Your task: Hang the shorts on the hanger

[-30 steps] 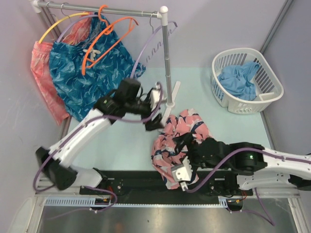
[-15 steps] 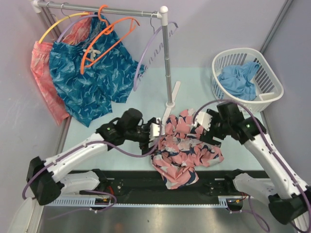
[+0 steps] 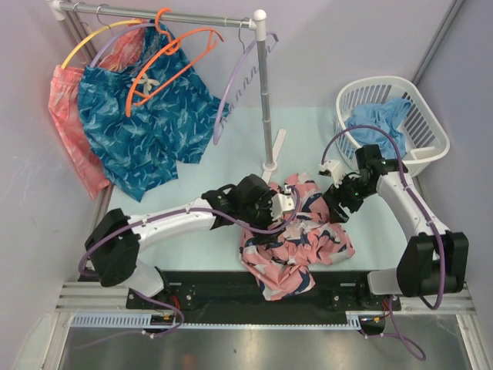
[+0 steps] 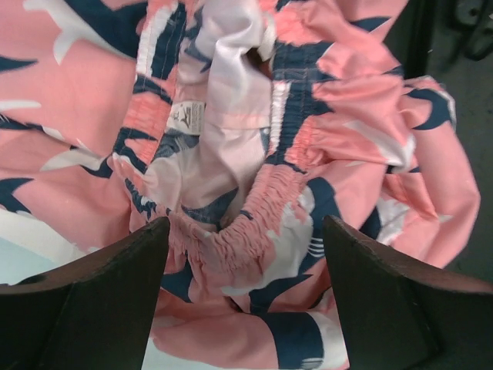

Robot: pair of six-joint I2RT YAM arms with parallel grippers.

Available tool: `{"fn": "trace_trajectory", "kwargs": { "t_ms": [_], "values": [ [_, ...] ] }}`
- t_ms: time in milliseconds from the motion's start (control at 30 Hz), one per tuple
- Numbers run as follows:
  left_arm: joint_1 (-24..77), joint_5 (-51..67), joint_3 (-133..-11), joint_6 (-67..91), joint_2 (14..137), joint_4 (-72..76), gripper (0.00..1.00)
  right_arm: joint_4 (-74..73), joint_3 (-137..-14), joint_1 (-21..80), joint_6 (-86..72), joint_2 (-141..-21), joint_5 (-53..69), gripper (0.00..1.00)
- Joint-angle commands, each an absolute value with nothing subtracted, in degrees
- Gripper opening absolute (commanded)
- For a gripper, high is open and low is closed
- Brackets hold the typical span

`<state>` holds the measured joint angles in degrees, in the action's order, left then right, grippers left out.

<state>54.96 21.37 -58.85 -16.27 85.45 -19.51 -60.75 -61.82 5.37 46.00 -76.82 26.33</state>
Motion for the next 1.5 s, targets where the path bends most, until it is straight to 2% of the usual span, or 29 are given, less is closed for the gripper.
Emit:
{"fn": "trace_trajectory", "kwargs": {
  "t_ms": [0, 33, 67, 100, 133, 167, 233, 267, 300, 367, 467, 600, 733, 767, 800, 833, 933, 1067, 1167, 1233, 1433, 1467],
  "values": [
    [55.37, 17.67, -61.26, -14.85, 87.36, -21.79, 0.75, -58.98, -61.79, 4.66, 42.98, -79.8, 31.38, 0.8],
    [55.46, 17.14, -61.35, -15.11, 87.62, -22.23, 0.7, -58.89, -61.7, 4.57, 42.8, -80.76, 31.64, 0.79],
    [55.46, 17.14, -61.43, -15.29, 87.71, -23.19, 0.63, -58.8, -61.18, 4.22, 42.8, -81.12, 31.81, 0.74],
    [55.37, 17.14, -61.52, -15.47, 87.45, -23.64, 0.52, -58.89, -61.0, 4.31, 42.98, -81.38, 32.08, 0.69],
    [55.46, 17.31, -61.61, -15.64, 86.76, -24.16, 0.47, -59.58, -60.91, 4.13, 43.33, -81.73, 32.43, 0.63],
    [55.46, 17.49, -61.7, -15.99, 86.14, -25.21, 0.42, -60.2, -60.82, 4.13, 44.2, -81.74, 33.3, 0.46],
    [55.46, 17.93, -62.84, -17.92, 84.73, -26.97, 0.29, -61.26, -60.82, 4.13, 44.38, -80.43, 33.23, 0.25],
    [55.46, 17.32, -63.54, -18.89, 82.55, -29.24, 0.25, -61.26, -60.91, 4.13, 44.47, -79.38, 32.7, 0.01],
    [55.28, 16.79, -65.37, -20.46, 81.31, -30.4, 0.12, -60.91, -61.0, 4.04, 44.47, -77.89, 32.0, 0.0],
    [55.11, 14.6, -67.4, -21.53, 76.93, -33.03, 0.02, -60.12, -61.61, 3.95, 44.12, -72.02, 30.06, 0.0],
    [54.84, 12.49, -72.06, -23.73, 71.92, -36.81, 0.0, -55.65, -65.38, 3.95, 42.02, -62.89, 28.31, 0.0],
    [54.84, 10.03, -80.65, -25.22, 69.18, -40.6, 0.0, -44.25, -73.02, 4.3, 37.89, -56.62, 26.81, 0.0],
    [54.93, 9.05, -86.74, -27.94, 68.38, -43.14, 0.0, -43.23, -83.21, 4.92, 34.9, -58.7, 28.81, 0.0],
    [54.84, 9.23, -87.44, -28.73, 68.47, -44.02, 0.0, -45.24, -86.71, 5.1, 34.81, -60.1, 29.7, 0.01],
    [54.93, 10.45, -88.23, -30.57, 68.64, -45.34, 0.0, -50.14, -87.79, 5.18, 34.8, -62.38, 30.4, 0.1],
    [54.84, 11.07, -88.16, -31.11, 68.73, -47.79, 0.0, -52.71, -88.32, 5.36, 34.72, -63.71, 32.06, 0.38],
    [54.93, 16.41, -83.6, -33.83, 67.07, -51.93, 0.0, -60.81, -86.06, 6.41, 35.68, -67.14, 34.01, 0.76],
    [55.02, 17.32, -69.03, -38.04, 62.41, -50.55, 0.0, -62.84, -80.52, 8.0, 33.32, -70.22, 34.36, 0.85],
    [55.02, 15.65, -54.63, -39.28, 60.3, -47.64, 0.0, -60.74, -75.16, 10.72, 32.87, -72.15, 33.31, 0.87],
    [55.11, 15.03, -50.64, -38.76, 59.59, -44.58, 0.02, -59.42, -71.3, 13.88, 32.61, -73.38, 31.91, 0.87],
    [55.11, 15.29, -42.98, -38.67, 57.92, -40.6, 0.25, -55.02, -65.4, 19.76, 31.64, -78.57, 33.75, 0.88],
    [54.93, 15.47, -42.28, -38.85, 57.83, -40.52, 0.36, -54.41, -64.69, 20.3, 31.81, -79.18, 34.01, 0.88]
  ]
}}
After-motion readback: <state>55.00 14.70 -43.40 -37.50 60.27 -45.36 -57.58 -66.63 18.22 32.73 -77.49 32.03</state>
